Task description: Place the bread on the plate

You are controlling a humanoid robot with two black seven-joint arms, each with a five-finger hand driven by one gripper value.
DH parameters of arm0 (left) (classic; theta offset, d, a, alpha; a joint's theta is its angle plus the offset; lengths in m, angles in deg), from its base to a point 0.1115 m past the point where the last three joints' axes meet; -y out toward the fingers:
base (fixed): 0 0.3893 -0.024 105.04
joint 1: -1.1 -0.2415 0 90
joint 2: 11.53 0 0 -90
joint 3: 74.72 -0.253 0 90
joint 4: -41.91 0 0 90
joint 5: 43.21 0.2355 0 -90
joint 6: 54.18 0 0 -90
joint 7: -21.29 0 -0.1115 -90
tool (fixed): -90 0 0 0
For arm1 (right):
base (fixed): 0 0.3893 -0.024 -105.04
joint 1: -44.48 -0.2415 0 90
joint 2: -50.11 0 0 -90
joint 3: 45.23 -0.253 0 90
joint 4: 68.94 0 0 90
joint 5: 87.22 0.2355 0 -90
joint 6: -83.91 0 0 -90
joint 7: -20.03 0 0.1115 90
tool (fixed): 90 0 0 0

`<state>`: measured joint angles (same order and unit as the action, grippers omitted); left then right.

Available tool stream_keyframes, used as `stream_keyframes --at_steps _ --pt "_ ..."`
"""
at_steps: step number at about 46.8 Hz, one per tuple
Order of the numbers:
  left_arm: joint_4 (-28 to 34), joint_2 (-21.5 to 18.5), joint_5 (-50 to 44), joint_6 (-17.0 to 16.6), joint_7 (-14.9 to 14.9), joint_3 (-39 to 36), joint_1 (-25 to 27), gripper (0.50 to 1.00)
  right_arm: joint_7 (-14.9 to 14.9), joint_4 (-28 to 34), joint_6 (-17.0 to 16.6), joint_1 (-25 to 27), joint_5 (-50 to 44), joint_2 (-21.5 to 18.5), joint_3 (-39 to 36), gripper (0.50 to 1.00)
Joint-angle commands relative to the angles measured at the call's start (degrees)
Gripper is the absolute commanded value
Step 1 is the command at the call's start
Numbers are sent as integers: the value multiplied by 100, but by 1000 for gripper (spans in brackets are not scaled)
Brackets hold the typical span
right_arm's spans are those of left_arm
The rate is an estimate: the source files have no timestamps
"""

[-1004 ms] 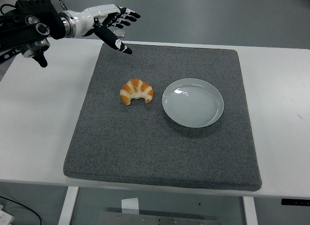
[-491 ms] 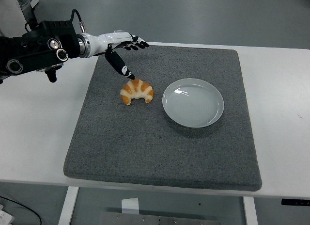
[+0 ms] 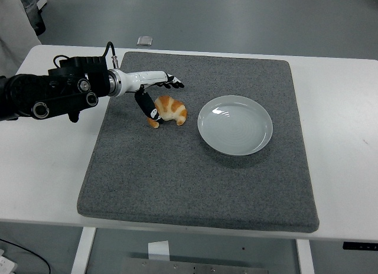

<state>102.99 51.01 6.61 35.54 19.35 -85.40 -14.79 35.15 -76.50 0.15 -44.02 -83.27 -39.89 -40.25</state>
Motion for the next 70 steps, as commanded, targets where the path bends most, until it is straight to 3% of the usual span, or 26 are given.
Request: stream_keyframes --at_steps 1,28,44,70 --pt "-8 4 116 -244 9 -4 -81 988 0 0 0 -1 0 0 3 932" --pt "-175 224 309 -315 9 4 -239 971 0 0 0 -1 0 0 3 932" --pt "-219 312 432 -315 0 4 -318 864 0 0 0 -1 0 0 -6 932" --pt "-211 338 547 -315 -9 4 -327 853 0 0 0 -1 0 0 3 932"
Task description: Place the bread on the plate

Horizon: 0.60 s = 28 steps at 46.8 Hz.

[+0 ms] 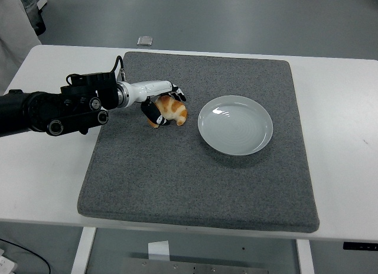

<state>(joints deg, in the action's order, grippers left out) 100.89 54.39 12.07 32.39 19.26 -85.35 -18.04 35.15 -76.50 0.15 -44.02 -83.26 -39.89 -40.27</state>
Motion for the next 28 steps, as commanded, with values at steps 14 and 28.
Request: stream_keyframes --at_steps 14,28 --pt "0 0 53 18 0 -9 -1 654 0 0 -1 0 0 0 -3 932" --pt "18 -9 132 18 0 -1 34 500 0 0 -1 0 0 0 -4 932"
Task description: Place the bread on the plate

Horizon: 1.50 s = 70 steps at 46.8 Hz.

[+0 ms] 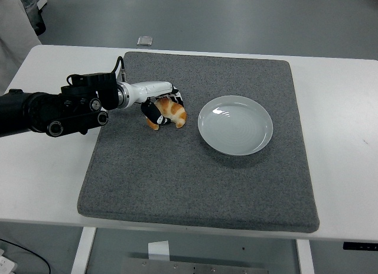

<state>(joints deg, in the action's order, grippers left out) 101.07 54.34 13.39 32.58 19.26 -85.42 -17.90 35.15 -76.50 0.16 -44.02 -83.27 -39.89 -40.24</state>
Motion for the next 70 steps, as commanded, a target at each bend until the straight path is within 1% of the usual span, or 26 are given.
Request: stream_keyframes --at_steps 1,13,27,38,46,53,58,70 --pt "-1 -4 1 -1 0 16 28 500 0 0 -1 0 0 0 2 932" --pt "17 -65 211 -10 0 77 186 500 0 0 -1 0 0 0 3 932" --pt "52 -65 211 -10 -8 95 406 500 0 0 -1 0 0 0 3 932" --pt "69 -83 203 -1 -17 191 740 500 0 0 8 0 0 0 2 932" --pt "69 -180 203 43 -26 262 1135 500 0 0 -1 0 0 0 2 932" --pt "69 -180 194 69 -26 280 1355 500 0 0 -1 0 0 0 3 932" --pt "69 -180 124 245 -26 332 1513 500 0 0 -1 0 0 0 -6 932" --pt "69 -136 97 842 -26 815 1707 500 0 0 -1 0 0 0 -6 932"
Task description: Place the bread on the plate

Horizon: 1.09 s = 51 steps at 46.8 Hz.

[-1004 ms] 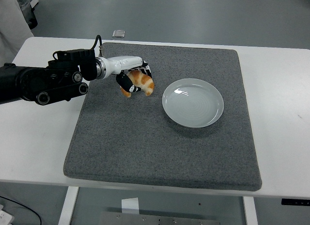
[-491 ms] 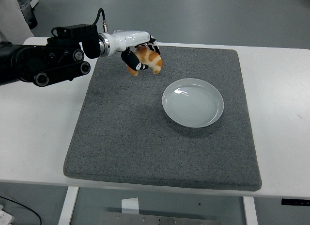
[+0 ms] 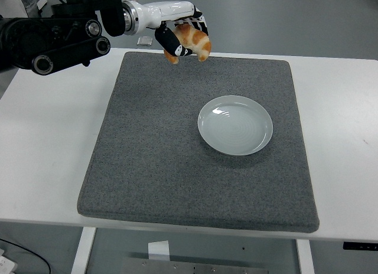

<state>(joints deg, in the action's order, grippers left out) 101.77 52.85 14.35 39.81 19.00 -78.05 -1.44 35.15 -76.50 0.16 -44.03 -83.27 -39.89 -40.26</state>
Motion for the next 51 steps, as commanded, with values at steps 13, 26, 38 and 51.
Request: stream_keyframes --at_steps 13,26,38,51 --pt "26 75 9 339 9 148 87 500 0 0 7 1 0 0 -4 932" --pt "105 286 1 356 9 201 61 500 0 0 7 1 0 0 -4 932" --pt "105 576 27 356 9 201 -1 500 0 0 -1 1 0 0 5 932" --pt "70 822 62 348 18 184 -88 500 0 0 -1 1 0 0 -4 932"
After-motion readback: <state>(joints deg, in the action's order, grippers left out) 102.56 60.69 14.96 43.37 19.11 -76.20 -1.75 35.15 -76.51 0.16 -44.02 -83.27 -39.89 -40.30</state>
